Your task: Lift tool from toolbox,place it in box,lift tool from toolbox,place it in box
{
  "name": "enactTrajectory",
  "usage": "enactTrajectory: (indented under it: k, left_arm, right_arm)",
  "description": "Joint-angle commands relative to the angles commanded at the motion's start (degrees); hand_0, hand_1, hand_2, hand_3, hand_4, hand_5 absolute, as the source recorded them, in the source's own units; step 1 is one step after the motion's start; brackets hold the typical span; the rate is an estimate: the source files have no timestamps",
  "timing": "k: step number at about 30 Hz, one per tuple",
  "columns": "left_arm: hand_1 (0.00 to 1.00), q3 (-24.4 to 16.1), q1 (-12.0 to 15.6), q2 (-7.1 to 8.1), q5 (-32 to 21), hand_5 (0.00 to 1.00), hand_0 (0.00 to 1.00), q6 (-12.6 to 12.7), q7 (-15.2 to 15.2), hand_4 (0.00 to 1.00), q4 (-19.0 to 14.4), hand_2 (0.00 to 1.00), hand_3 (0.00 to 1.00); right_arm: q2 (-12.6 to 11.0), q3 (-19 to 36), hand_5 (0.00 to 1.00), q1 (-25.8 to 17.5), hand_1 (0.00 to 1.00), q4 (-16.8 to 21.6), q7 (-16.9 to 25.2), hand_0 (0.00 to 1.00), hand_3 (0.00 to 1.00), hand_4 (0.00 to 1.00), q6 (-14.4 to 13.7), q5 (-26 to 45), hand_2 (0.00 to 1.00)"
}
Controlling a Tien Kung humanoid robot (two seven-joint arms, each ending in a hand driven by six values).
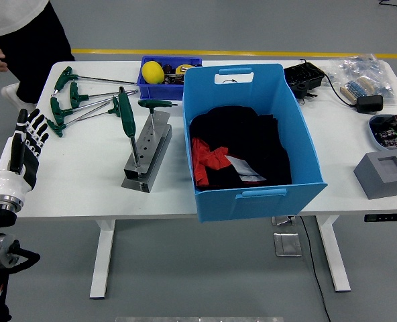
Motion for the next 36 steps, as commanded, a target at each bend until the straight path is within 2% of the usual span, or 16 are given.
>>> enactTrajectory:
  k: [36]
  left_arm:
    - [0.998,-0.4,-0.3,-0.19,2.9,0.917,0.998,1.0,1.0,0.998,0.1,0.998,0.975]
  right_arm:
    - [-0.1,0.2,0.661,0.2,0.631,0.0,0.1,0.641,0.572,0.831,0.0,-0.2,0.730]
